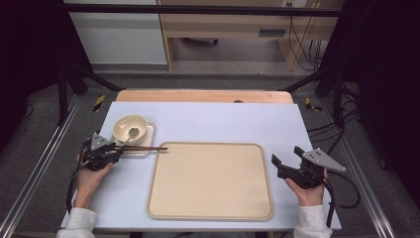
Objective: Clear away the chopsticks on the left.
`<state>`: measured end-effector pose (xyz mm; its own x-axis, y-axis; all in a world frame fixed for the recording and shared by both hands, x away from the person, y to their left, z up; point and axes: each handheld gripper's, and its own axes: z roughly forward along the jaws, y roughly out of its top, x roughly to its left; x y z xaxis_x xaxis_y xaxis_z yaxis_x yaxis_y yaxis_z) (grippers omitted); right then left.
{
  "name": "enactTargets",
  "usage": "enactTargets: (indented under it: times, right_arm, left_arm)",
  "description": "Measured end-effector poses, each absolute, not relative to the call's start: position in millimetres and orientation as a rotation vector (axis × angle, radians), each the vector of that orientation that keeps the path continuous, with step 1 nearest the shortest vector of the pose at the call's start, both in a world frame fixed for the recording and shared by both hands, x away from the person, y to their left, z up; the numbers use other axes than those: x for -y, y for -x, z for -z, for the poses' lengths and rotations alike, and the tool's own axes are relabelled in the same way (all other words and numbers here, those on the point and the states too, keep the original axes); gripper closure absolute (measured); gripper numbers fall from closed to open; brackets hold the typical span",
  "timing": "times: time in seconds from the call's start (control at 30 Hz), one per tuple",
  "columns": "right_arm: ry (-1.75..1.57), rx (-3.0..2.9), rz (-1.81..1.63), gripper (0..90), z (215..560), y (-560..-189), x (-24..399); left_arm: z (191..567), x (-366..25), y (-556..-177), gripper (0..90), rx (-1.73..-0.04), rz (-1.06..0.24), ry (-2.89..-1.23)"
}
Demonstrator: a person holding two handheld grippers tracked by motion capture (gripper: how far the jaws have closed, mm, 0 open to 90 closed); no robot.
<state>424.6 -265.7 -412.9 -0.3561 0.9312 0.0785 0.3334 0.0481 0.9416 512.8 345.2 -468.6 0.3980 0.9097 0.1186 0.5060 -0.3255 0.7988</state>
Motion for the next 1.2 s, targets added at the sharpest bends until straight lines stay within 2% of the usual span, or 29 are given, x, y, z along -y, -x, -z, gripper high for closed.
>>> enactTargets:
  times: [0.57,0.97,1.03,1.1,1.13,1.2]
  right_arm:
    - [-1.278,-1.748,-1.308,13.5,413,-424,267]
    - [-1.28,-1.744,-1.31,13.5,412,-424,268]
    - [-1.281,-1.743,-1.311,13.5,412,-424,268]
    - [-1.283,-1.741,-1.314,13.5,412,-424,268]
    - [-1.282,-1.741,-1.314,13.5,412,-424,268]
    - [-1.281,-1.742,-1.314,13.5,412,-424,268]
  left_arm:
    - [464,-344,-505,73.8,-1.213,-0.737,-2.002]
    - [462,-340,-500,79.4,-1.194,-0.74,-2.028]
    - [461,-339,-499,81.4,-1.191,-0.743,-2.027]
    - [460,-339,-498,87.3,-1.189,-0.748,-2.026]
    - [460,-339,-498,87.3,-1.187,-0.746,-2.028]
    - [461,-339,-498,81.4,-1.175,-0.738,-2.03]
